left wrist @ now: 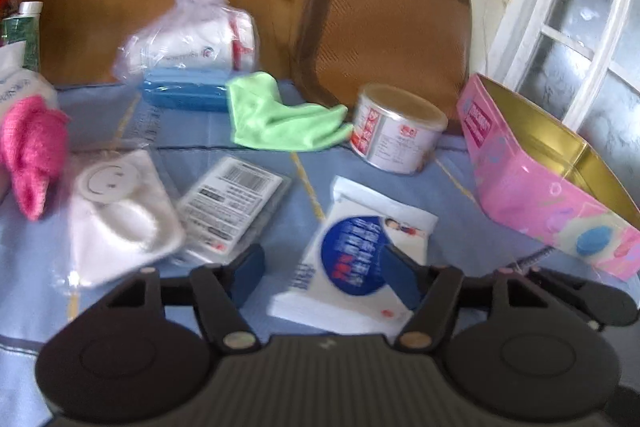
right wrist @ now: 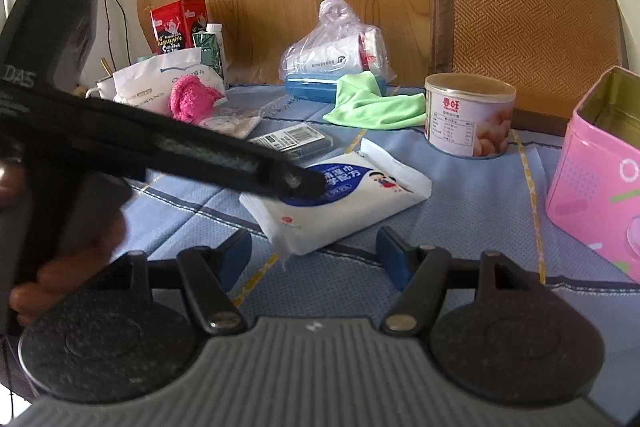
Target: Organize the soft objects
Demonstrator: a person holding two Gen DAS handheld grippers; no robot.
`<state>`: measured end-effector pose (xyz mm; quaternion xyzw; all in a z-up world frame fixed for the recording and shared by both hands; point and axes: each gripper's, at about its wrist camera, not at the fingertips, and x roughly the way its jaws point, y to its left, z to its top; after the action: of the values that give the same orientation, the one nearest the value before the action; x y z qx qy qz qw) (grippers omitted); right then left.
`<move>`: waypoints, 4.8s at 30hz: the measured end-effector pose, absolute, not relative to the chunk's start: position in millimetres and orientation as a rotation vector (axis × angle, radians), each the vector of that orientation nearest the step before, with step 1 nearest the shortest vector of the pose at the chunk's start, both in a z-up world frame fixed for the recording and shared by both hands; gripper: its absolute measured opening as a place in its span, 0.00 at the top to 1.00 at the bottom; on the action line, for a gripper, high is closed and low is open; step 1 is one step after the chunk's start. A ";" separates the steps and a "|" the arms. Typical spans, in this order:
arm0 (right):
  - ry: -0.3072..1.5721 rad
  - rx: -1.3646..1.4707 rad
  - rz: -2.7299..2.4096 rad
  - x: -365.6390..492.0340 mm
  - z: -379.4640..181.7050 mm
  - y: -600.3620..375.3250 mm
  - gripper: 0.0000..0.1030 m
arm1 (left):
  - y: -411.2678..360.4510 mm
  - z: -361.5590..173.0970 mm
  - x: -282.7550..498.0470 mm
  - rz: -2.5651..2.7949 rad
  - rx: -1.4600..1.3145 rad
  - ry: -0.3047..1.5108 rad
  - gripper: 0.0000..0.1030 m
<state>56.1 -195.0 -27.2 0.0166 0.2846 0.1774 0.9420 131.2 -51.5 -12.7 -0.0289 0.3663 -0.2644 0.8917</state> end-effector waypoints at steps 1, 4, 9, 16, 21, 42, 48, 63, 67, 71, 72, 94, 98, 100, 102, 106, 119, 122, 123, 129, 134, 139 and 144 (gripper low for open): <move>0.580 0.024 0.359 55.7 -27.3 -193.6 0.31 | -56.2 -10.8 128.0 -0.605 -0.079 0.790 0.53; 0.560 0.039 0.308 52.8 -26.5 -197.6 0.35 | -73.6 -2.9 105.0 -0.616 -0.020 0.773 0.52; 0.394 0.123 0.278 25.0 -18.9 -219.0 0.37 | -90.6 26.0 85.0 -0.631 -0.005 0.693 0.53; 0.205 0.093 0.083 -5.0 2.9 -267.1 0.39 | -165.4 68.2 86.4 -0.816 0.058 0.579 0.52; 0.181 0.127 -0.094 2.5 13.5 -324.6 0.40 | -233.2 73.9 97.3 -0.878 0.097 0.528 0.41; 0.312 0.106 0.224 37.3 5.4 -258.2 0.39 | 16.2 9.3 91.6 -0.324 -0.074 0.586 0.40; 0.473 0.097 0.375 89.5 2.4 -198.1 0.39 | 68.2 -13.7 91.6 -0.195 -0.132 0.585 0.40; 0.584 -0.195 0.560 149.1 -14.3 -65.0 0.10 | 117.4 -16.8 87.1 -0.172 -0.427 0.480 0.36; 0.601 -0.175 0.569 158.6 -16.4 -67.1 0.17 | 111.2 -14.7 82.8 -0.177 -0.386 0.457 0.30; 0.589 -0.171 0.553 147.4 -13.1 -75.3 0.49 | 111.6 -15.6 84.3 -0.181 -0.389 0.468 0.30; 0.596 -0.155 0.559 143.2 -11.0 -81.0 0.50 | 111.6 -15.9 84.8 -0.182 -0.390 0.472 0.30; 0.590 -0.028 0.488 11.7 -25.1 -170.5 0.27 | 49.6 -17.7 72.9 -0.546 -0.316 0.707 0.24; 0.583 -0.062 0.519 11.0 -28.0 -159.9 0.28 | 20.1 -21.8 64.2 -0.559 -0.216 0.742 0.32; 0.561 -0.084 0.541 6.6 -28.9 -155.6 0.39 | 7.5 -22.1 60.6 -0.571 -0.189 0.746 0.40; 0.542 -0.097 0.525 3.4 -29.5 -153.3 0.40 | -3.7 -19.5 60.1 -0.546 -0.150 0.747 0.40; 0.482 -0.094 0.449 -2.3 -28.7 -165.2 0.48 | -10.6 -5.8 65.7 -0.598 -0.206 0.742 0.43; 0.196 0.003 0.026 -16.4 9.3 -273.0 0.50 | -169.7 71.0 87.6 -0.896 -0.010 0.540 0.43; 0.165 0.029 -0.089 -17.2 14.2 -308.3 0.50 | -219.9 74.3 91.0 -0.960 0.031 0.526 0.43; 0.158 0.036 -0.122 -15.6 14.4 -320.2 0.50 | -232.1 73.8 91.1 -0.974 0.041 0.526 0.43; 0.162 0.017 -0.311 -3.3 3.8 -367.4 0.50 | -294.8 59.5 97.5 -0.991 0.096 0.550 0.42; 0.171 0.071 -0.352 -4.0 -3.7 -387.3 0.50 | -295.3 50.1 97.5 -0.929 0.140 0.541 0.41; 0.168 0.086 -0.338 -5.7 -3.5 -378.2 0.50 | -269.2 47.9 98.5 -0.816 0.164 0.554 0.41; 0.175 0.127 -0.316 -11.6 -3.1 -370.4 0.50 | -245.6 47.2 91.1 -0.736 0.202 0.546 0.39</move>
<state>-11.6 -370.4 -3.1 0.0633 0.0870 -0.1572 0.9817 91.1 -245.6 47.2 0.0971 0.2632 -0.3547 0.8919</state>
